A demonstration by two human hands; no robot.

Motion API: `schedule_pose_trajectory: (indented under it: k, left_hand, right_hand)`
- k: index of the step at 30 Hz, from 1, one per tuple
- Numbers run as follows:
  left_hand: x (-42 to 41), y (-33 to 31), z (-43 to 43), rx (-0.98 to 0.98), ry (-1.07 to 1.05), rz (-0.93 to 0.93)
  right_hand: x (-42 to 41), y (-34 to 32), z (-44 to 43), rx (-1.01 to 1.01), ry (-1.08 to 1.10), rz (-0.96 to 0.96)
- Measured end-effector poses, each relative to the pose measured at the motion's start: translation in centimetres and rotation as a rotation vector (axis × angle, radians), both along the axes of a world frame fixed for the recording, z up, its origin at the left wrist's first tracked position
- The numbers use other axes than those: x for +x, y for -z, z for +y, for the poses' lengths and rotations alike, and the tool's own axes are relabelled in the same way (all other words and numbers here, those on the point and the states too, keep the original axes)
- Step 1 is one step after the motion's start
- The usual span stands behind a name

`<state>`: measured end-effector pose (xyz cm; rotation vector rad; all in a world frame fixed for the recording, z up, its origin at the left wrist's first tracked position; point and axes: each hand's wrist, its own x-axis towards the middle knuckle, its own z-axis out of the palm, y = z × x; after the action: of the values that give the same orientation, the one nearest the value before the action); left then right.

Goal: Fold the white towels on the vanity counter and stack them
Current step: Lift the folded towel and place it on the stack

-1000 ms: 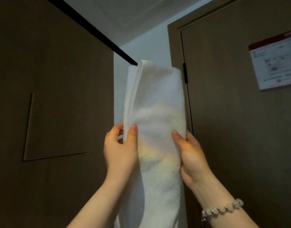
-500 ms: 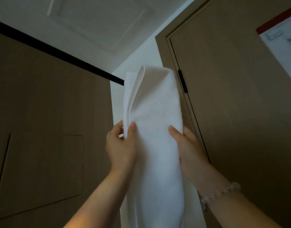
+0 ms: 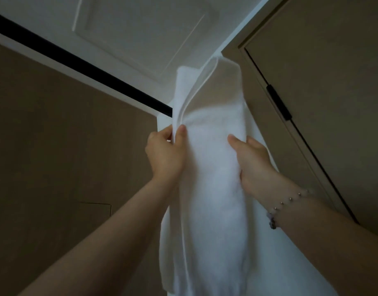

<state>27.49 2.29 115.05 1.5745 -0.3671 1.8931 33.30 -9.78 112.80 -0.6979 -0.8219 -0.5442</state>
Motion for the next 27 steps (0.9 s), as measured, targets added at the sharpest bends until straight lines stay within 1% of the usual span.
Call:
schedule_pose_trajectory:
  k: [3, 6, 8, 13, 16, 19, 24, 26, 27]
  left_hand:
    - [0.1, -1.9, -0.1, 0.024, -0.055, -0.074]
    - [-0.1, -3.5, -0.4, 0.007, -0.099, -0.141]
    - [0.0, -4.7, -0.5, -0.005, -0.134, -0.191]
    - [1.1, -7.0, -0.8, 0.004, -0.206, -0.252]
    - [2.0, -7.9, -0.4, 0.11, -0.374, -0.255]
    - [2.5, -8.9, 0.6, 0.22, -0.481, -0.215]
    - [2.6, -10.2, 2.9, 0.347, -0.693, -0.03]
    - [2.3, -10.4, 3.5, 0.425, -0.831, 0.06]
    - [2.1, -10.4, 3.5, 0.47, -0.939, 0.107]
  right_hand:
    - [1.3, -2.8, 0.3, 0.053, 0.048, 0.004]
    - [2.3, -5.2, 0.7, 0.116, 0.108, 0.032]
    - [2.9, -6.6, 0.9, 0.146, 0.126, 0.017]
    - [5.0, -9.7, 0.9, 0.126, 0.261, -0.098]
    - [6.2, -10.9, 0.9, 0.071, 0.332, -0.204]
    - [7.5, -11.9, 1.2, -0.035, 0.429, -0.292]
    - [9.4, -12.5, 2.4, -0.352, 0.431, -0.396]
    - [9.8, -12.5, 3.2, -0.414, 0.479, -0.428]
    - [9.9, -12.6, 3.6, -0.432, 0.509, -0.435]
